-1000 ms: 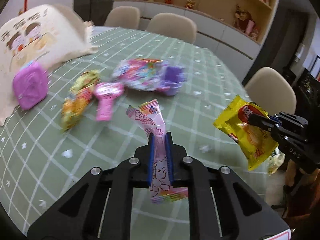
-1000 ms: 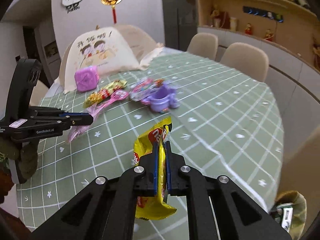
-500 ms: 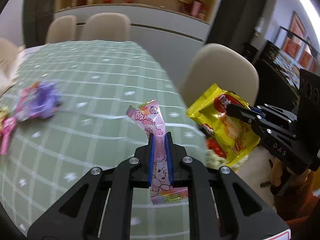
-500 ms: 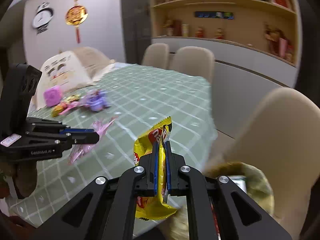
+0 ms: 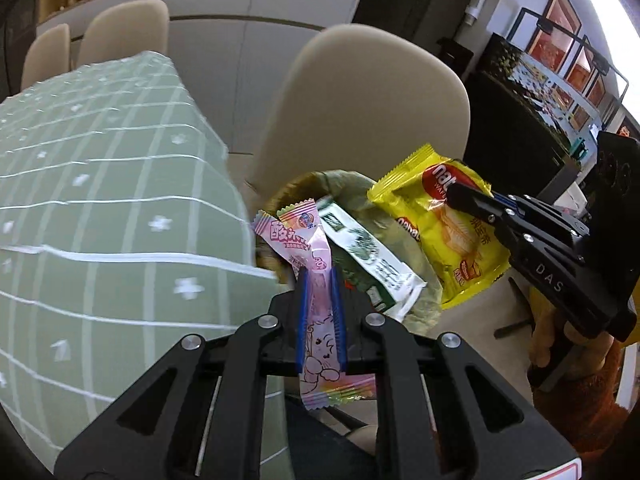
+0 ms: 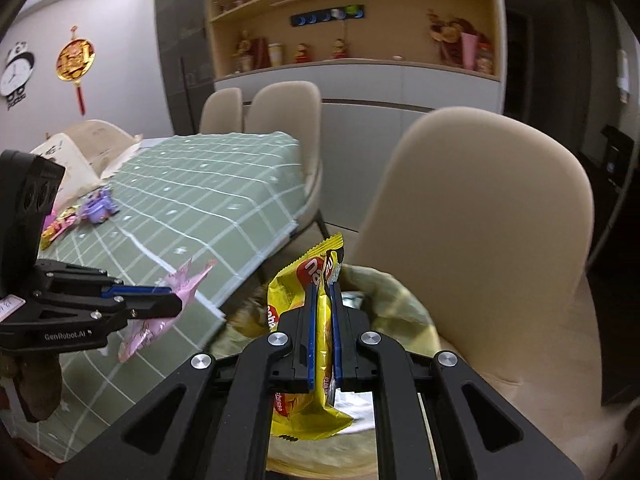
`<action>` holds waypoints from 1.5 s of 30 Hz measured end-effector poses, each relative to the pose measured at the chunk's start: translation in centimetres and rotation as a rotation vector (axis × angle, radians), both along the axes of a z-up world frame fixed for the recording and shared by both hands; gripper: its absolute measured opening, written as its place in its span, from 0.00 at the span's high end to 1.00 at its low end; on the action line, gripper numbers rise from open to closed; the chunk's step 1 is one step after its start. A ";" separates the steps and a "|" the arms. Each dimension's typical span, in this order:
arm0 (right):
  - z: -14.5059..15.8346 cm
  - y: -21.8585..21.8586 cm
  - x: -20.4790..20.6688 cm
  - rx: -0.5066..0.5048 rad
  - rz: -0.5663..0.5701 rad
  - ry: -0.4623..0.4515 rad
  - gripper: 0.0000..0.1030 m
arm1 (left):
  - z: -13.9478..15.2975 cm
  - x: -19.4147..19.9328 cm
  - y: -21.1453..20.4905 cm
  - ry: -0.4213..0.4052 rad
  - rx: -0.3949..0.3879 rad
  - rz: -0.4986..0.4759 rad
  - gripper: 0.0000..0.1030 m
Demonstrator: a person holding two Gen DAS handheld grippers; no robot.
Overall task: Collect trash
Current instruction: 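Carry the pink wrapper with the left gripper while the right gripper carries the Nabati pack to the bin, then open the left gripper over the bin while the right gripper releases the Nabati pack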
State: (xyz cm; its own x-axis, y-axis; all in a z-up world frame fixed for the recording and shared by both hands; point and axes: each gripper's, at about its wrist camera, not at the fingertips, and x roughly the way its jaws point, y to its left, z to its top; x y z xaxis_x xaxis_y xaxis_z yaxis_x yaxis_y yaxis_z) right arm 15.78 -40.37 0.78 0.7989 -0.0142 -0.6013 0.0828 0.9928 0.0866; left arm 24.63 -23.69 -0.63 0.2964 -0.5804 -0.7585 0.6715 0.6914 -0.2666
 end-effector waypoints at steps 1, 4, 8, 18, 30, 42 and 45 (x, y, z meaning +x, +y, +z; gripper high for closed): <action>-0.2 -0.4 -0.1 0.006 -0.008 0.002 0.92 | -0.4 0.1 -0.9 0.009 0.002 -0.009 0.90; -0.8 -1.5 -0.5 0.019 -0.030 0.007 0.92 | -1.1 0.3 -2.7 0.027 -0.001 -0.029 0.90; -1.6 -2.6 -0.6 0.031 -0.047 0.018 0.92 | -1.7 1.1 -4.4 0.053 -0.021 -0.027 0.78; -4.1 -3.5 0.6 0.078 -0.055 0.047 0.92 | -1.5 1.7 -3.3 0.063 -0.039 0.031 0.59; -8.4 4.3 5.8 -0.135 0.118 0.177 0.92 | -0.7 1.0 2.0 0.068 -0.048 0.101 0.54; -10.1 2.2 6.5 -0.023 0.074 0.275 0.89 | -0.3 0.8 4.6 0.075 -0.081 0.130 0.54; -8.9 1.7 5.9 -0.006 0.056 0.245 0.77 | -0.2 0.8 4.8 0.073 -0.089 0.123 0.51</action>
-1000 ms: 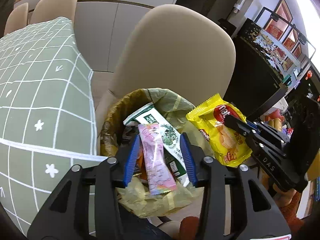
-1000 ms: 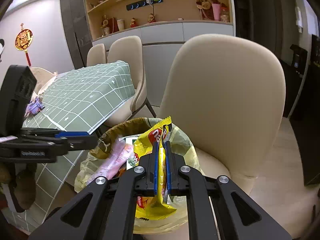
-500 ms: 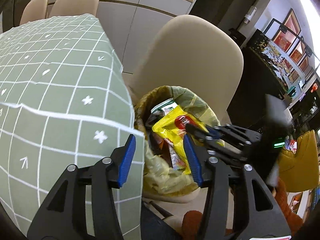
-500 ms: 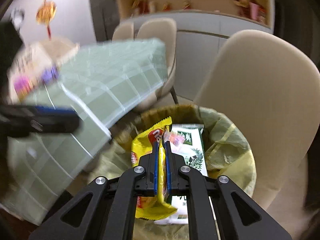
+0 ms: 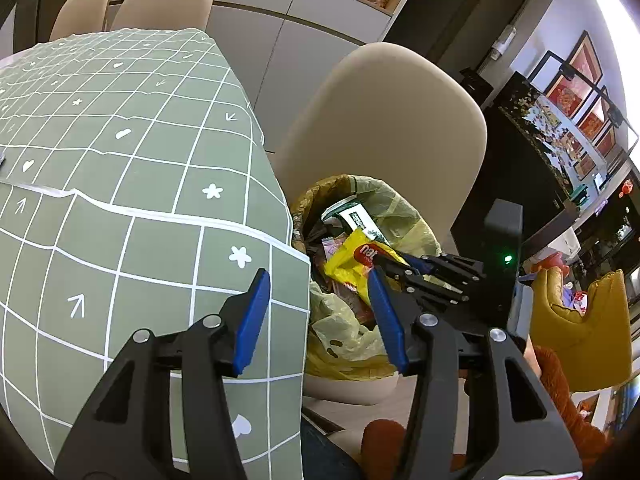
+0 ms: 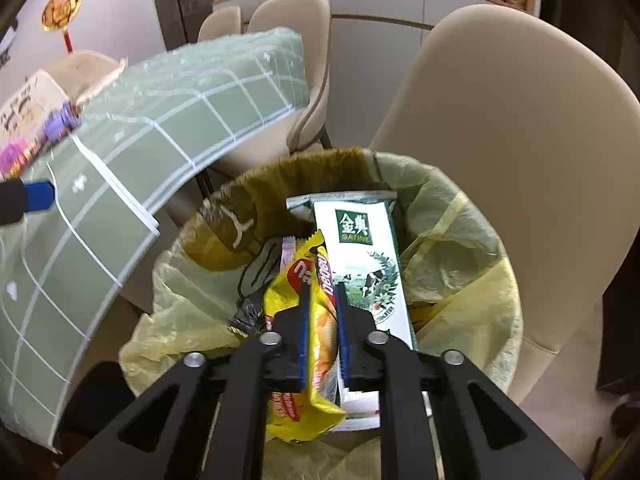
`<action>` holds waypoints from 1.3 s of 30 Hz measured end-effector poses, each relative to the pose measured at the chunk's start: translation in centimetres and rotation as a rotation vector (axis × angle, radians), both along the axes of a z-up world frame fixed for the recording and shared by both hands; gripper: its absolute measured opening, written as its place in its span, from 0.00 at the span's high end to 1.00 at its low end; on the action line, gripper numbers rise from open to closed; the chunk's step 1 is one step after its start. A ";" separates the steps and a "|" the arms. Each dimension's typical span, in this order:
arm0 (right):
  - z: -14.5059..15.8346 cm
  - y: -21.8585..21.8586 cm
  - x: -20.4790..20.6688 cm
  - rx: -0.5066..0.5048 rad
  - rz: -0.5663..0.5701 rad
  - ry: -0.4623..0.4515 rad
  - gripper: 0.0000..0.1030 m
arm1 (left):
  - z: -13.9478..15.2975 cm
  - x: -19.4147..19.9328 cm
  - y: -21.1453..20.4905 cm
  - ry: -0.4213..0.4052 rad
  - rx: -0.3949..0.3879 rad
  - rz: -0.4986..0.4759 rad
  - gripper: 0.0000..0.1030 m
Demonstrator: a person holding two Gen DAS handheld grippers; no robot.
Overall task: Collect trash
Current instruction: 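Open the left gripper over the bin while the right gripper releases the Nabati pack, then move both open grippers from the bin back toward the table, then grasp the gold snack bag with the left gripper while the right gripper grasps the red-gold wrapper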
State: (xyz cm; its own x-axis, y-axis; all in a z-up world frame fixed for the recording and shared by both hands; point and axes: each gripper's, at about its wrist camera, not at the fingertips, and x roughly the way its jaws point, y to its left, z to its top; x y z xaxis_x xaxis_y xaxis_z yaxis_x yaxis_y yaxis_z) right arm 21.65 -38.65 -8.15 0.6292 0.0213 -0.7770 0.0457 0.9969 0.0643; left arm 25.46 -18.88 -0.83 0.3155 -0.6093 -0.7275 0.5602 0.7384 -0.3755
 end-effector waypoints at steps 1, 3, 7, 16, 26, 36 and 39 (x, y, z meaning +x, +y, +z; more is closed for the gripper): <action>0.2 -0.2 -0.2 0.000 -0.005 -0.010 0.68 | 0.1 -0.1 0.1 -0.002 -0.006 -0.002 0.49; 1.3 -0.3 -1.1 -0.004 -0.022 -0.046 0.60 | 0.3 -0.2 0.5 -0.010 -0.015 -0.005 0.49; 3.4 0.0 -2.0 0.002 -0.039 -0.098 0.56 | 0.9 -0.5 1.3 -0.034 -0.020 -0.004 0.49; 9.2 4.6 -3.6 -0.057 0.017 -0.278 0.56 | 2.8 -0.9 7.0 -0.149 0.010 0.079 0.49; 11.2 13.2 -1.2 -0.010 0.201 -0.296 0.56 | 4.9 3.3 22.1 -0.264 0.058 0.451 0.49; 11.4 23.1 3.5 -0.031 0.369 -0.286 0.56 | 3.2 8.9 36.4 -0.226 0.214 0.750 0.49; 11.7 25.9 5.3 -0.015 0.407 -0.284 0.56 | 2.4 9.2 37.4 -0.231 0.236 0.778 0.49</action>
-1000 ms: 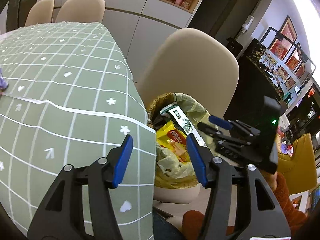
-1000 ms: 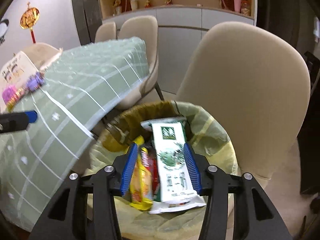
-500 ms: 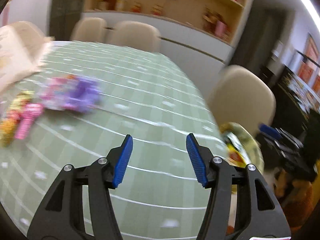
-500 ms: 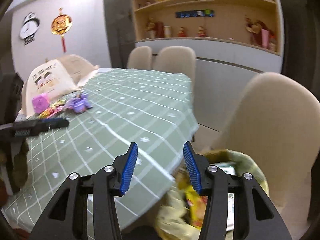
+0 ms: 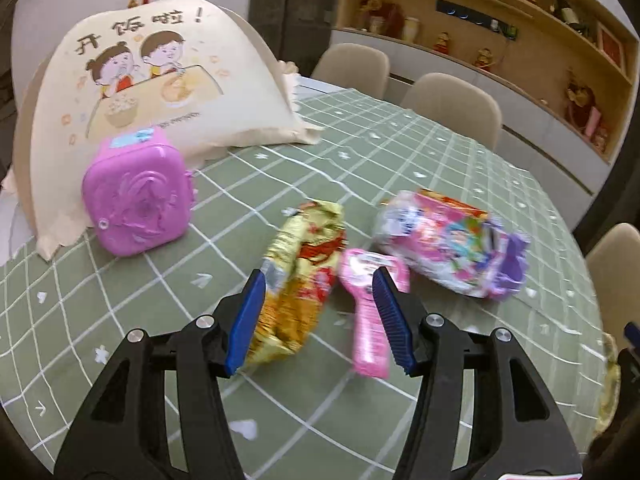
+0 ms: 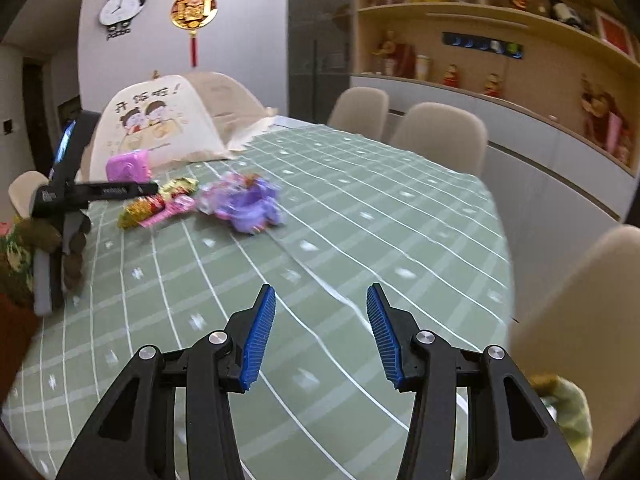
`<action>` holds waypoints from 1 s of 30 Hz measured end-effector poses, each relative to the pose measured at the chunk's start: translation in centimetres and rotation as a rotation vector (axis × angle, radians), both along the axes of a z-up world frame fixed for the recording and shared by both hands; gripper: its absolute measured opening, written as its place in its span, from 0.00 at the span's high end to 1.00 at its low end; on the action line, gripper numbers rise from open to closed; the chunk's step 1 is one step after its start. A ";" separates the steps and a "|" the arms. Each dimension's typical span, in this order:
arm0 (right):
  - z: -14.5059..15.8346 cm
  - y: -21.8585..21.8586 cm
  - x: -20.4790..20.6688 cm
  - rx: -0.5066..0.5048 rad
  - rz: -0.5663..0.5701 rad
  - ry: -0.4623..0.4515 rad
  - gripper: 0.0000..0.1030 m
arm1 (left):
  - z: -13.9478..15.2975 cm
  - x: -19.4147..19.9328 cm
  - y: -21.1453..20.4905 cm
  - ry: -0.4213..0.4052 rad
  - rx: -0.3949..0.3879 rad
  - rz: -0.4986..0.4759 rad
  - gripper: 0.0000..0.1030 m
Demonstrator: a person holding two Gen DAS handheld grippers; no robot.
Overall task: Collect trash
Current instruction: 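Grasp the gold snack bag with the left gripper while the right gripper grasps the red-gold wrapper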
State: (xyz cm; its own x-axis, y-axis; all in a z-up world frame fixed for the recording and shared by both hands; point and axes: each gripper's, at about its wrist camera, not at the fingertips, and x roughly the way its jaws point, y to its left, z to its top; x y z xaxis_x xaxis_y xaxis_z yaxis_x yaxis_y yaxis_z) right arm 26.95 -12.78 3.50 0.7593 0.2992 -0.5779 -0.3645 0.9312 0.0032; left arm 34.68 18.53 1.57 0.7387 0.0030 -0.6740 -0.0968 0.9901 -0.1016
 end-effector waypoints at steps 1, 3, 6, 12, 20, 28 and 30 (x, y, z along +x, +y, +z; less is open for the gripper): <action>0.1 1.1 0.7 -0.003 0.015 0.000 0.56 | -0.2 0.1 0.0 -0.002 0.025 0.003 0.49; 0.3 3.0 2.2 -0.017 0.042 -0.001 0.56 | -0.8 0.2 0.5 0.011 0.033 0.019 0.49; 0.5 5.5 4.5 -0.032 0.075 0.006 0.56 | -1.4 0.7 1.4 0.070 -0.042 0.043 0.51; 1.0 11.0 11.5 -0.074 0.145 0.044 0.56 | -1.0 0.2 2.6 0.078 -0.119 0.045 0.71; -1.2 15.2 21.3 -0.011 0.128 0.234 0.56 | -0.1 -0.4 3.2 0.046 -0.159 0.038 0.73; -2.7 17.7 21.7 -0.132 0.182 0.271 0.80 | 0.4 -0.5 3.7 0.033 -0.185 0.050 0.72; -2.3 17.6 20.5 -0.166 0.195 0.243 0.85 | 0.4 -0.7 3.7 0.030 -0.184 0.046 0.72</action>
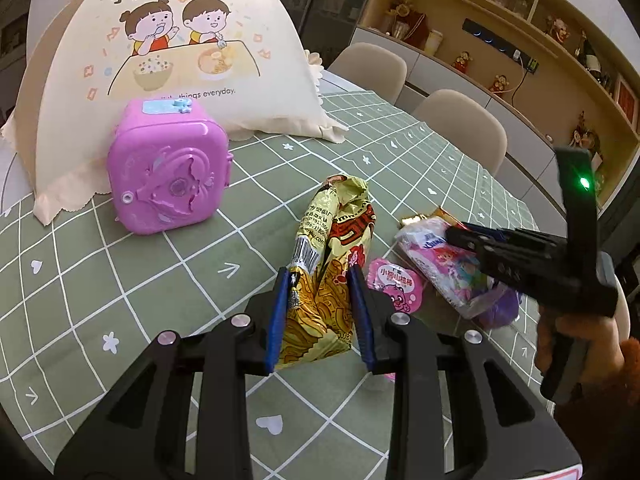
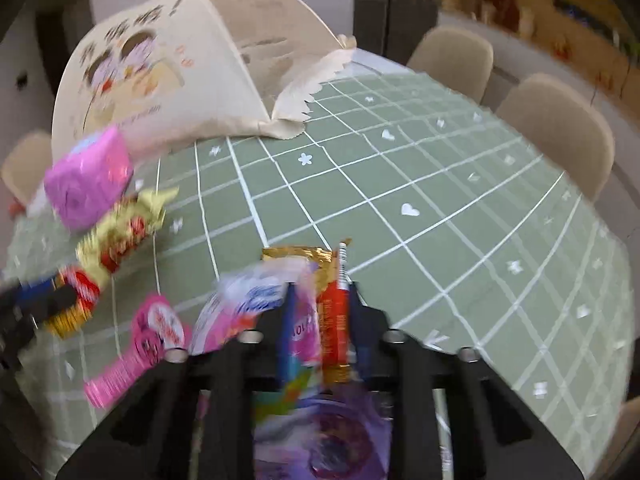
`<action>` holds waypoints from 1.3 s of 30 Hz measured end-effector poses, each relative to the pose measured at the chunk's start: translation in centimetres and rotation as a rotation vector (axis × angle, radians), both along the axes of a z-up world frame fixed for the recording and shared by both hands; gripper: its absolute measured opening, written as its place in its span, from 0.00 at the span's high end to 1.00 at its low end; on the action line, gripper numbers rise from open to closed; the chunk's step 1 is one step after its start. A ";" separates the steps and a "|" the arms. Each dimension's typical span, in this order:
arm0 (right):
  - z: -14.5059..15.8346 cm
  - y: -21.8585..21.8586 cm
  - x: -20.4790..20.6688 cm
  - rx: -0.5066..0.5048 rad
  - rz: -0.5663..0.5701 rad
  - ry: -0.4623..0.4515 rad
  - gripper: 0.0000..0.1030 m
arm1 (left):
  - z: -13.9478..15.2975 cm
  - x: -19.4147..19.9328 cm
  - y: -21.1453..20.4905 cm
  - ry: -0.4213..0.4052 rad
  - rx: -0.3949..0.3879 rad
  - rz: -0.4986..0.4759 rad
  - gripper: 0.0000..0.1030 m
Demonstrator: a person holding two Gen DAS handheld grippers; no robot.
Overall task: Collect trash
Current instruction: 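Grasp the gold snack bag with the left gripper while the right gripper grasps the red-gold wrapper, then carry the gold bag with the left gripper while the right gripper carries the red wrapper to the bin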
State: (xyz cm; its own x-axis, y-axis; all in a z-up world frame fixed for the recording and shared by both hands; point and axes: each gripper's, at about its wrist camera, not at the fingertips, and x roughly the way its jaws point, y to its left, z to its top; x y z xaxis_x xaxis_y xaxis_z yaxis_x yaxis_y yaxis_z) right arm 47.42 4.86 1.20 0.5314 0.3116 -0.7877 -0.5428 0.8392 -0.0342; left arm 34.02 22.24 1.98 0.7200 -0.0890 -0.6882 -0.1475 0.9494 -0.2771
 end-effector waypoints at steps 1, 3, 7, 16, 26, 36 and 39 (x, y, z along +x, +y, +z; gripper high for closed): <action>0.4 -0.5 -1.0 0.009 0.010 -0.004 0.88 | 0.0 0.0 -0.1 -0.001 0.001 -0.003 0.72; 1.0 -1.3 -2.4 0.029 0.015 -0.012 0.89 | 0.0 0.0 -0.3 0.000 0.002 -0.010 0.72; 2.6 -3.6 -6.4 0.057 0.009 -0.052 0.91 | 0.0 0.0 -0.9 0.000 0.009 -0.025 0.72; 3.2 -9.1 -14.8 0.079 -0.057 -0.053 0.90 | -0.6 0.1 -2.5 0.012 0.018 -0.069 0.72; 3.1 -12.4 -18.3 0.123 -0.055 -0.091 0.71 | -0.6 -0.1 -3.2 0.001 0.009 -0.101 0.71; 0.2 -14.6 -16.1 0.139 -0.157 -0.041 0.71 | -0.4 -0.4 -3.1 -0.008 0.001 -0.103 0.71; -0.8 -14.5 -15.8 0.125 -0.155 -0.009 0.71 | -0.4 -0.3 -3.1 -0.005 -0.002 -0.103 0.71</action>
State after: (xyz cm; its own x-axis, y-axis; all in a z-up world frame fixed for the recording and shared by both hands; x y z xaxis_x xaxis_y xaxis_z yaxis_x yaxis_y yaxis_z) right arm 31.63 -9.64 0.44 0.5876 0.3202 -0.7431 -0.4067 0.9108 0.0708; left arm 33.68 19.12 1.55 0.7105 -0.1639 -0.6844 -0.0476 0.9591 -0.2791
